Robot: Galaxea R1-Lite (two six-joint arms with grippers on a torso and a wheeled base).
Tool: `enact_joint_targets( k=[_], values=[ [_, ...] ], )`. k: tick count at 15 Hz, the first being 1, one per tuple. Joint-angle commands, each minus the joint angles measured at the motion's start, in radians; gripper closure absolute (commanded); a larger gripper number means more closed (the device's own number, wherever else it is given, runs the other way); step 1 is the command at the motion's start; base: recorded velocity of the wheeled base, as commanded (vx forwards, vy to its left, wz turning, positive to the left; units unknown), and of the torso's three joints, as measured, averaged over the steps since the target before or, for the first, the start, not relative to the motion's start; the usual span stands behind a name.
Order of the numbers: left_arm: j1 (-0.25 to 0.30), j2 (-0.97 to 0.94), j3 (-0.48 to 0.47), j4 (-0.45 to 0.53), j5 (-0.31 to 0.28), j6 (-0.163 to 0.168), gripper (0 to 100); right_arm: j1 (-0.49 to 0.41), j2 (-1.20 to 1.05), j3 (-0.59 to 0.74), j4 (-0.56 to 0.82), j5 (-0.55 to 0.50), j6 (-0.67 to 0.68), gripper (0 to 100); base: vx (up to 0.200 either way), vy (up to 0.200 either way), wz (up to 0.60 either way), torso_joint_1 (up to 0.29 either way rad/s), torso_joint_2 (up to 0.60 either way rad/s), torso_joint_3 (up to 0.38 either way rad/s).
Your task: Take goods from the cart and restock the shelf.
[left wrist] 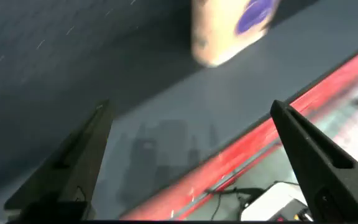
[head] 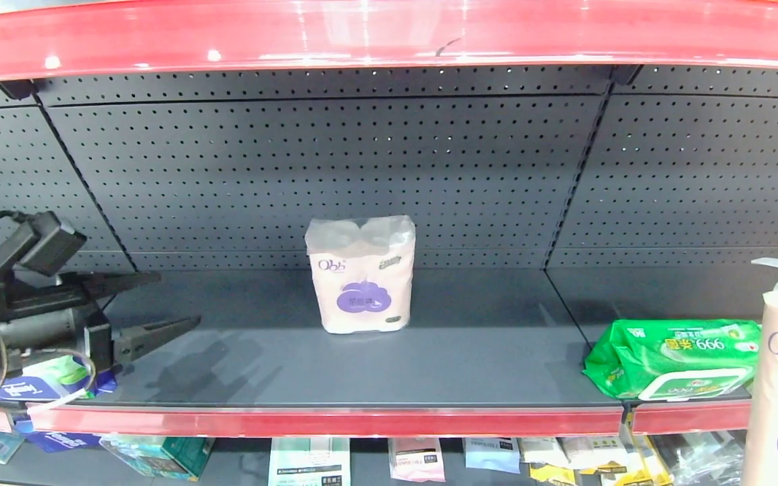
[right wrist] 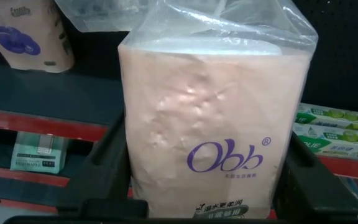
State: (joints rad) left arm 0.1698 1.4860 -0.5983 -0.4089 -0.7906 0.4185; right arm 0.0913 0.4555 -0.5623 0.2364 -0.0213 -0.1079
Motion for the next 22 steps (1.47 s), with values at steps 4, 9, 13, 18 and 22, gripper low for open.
enact_joint_targets(
  k=[4, 9, 13, 18, 22],
  values=[
    [-0.119, 0.301, -0.23, -0.008, -0.136, 0.013, 0, 0.001, 0.009, -0.002, 0.0, -0.017, -0.013, 100, 0.0, 0.0, 0.0, 0.0, 0.0, 0.0],
    [-0.177, 0.442, -0.305, -0.068, -0.167, 0.028, 0, -0.001, 0.006, 0.001, 0.003, -0.023, -0.013, 100, 0.0, 0.0, 0.0, 0.0, 0.0, 0.0],
    [-0.21, 0.522, -0.399, -0.074, -0.208, 0.036, 0, -0.001, 0.003, 0.006, 0.001, -0.023, -0.013, 100, 0.0, 0.0, 0.0, 0.0, 0.0, 0.0],
    [-0.227, 0.616, -0.462, -0.146, -0.223, 0.034, 0, -0.001, 0.005, 0.006, 0.0, -0.023, -0.013, 100, 0.0, 0.0, 0.0, 0.0, 0.0, 0.0],
    [-0.257, 0.682, -0.512, -0.197, -0.236, 0.034, 0, -0.001, 0.011, 0.007, 0.0, -0.023, -0.013, 100, 0.0, 0.0, 0.0, 0.0, 0.0, 0.0]
  ],
)
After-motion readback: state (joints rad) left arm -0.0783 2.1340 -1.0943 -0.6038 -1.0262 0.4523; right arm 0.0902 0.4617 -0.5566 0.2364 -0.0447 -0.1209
